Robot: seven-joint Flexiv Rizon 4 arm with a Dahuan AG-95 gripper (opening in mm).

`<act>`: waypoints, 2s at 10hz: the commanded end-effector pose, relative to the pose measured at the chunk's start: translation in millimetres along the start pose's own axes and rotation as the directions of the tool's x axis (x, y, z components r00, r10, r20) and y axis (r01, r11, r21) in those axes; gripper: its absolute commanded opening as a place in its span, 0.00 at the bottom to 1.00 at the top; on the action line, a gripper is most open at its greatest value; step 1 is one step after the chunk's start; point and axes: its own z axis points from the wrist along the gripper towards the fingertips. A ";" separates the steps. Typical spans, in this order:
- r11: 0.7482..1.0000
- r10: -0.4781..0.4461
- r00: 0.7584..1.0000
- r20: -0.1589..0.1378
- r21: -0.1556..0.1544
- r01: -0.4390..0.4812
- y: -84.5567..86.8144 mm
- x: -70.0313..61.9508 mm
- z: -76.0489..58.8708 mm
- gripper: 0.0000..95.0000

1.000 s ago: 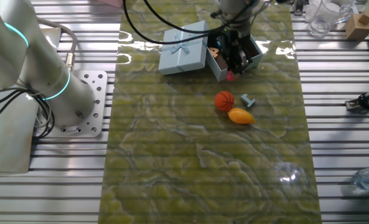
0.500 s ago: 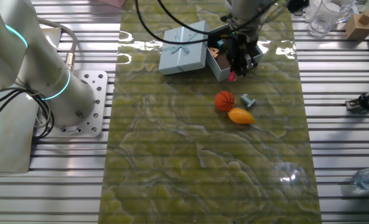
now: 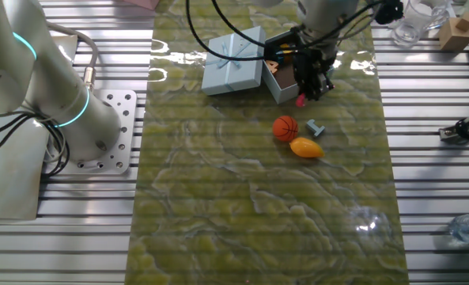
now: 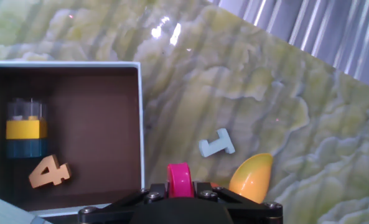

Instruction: Take everything out of the gift box

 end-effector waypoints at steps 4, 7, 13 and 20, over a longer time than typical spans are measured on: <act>1.000 0.000 1.000 -0.007 -0.015 0.000 -1.4 -3.8 4.4 0.00; 1.000 0.014 1.000 -0.009 -0.022 -0.014 -3.4 -10.3 11.4 0.00; 0.999 -0.024 1.000 -0.009 -0.026 0.024 -4.6 -11.2 13.3 0.20; 0.998 -0.066 0.998 0.007 -0.018 0.066 0.1 -2.3 2.0 0.40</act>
